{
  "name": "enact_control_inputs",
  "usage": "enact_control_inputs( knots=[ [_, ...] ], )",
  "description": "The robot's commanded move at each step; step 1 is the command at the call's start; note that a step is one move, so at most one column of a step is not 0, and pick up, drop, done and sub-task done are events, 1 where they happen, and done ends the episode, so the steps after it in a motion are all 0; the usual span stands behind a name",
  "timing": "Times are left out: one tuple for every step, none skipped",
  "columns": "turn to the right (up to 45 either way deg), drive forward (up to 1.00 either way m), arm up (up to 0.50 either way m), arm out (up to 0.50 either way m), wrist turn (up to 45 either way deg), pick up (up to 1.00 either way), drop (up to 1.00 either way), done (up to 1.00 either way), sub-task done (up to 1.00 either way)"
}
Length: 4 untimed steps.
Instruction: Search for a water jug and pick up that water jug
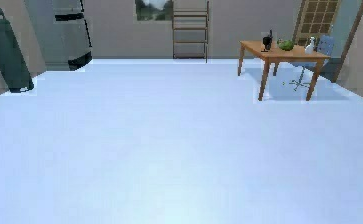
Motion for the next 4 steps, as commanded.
enact_control_inputs(
  knots=[
    [0.0, 0.1, 0.0, 0.0, 0.0, 0.0, 0.0, 0.0, 0.0],
    [-45.0, 0.0, 0.0, 0.0, 0.0, 0.0, 0.0, 0.0, 0.0],
    [-42.0, 0.0, 0.0, 0.0, 0.0, 0.0, 0.0, 0.0, 0.0],
    [0.0, 0.8, 0.0, 0.0, 0.0, 0.0, 0.0, 0.0, 0.0]
  ],
)
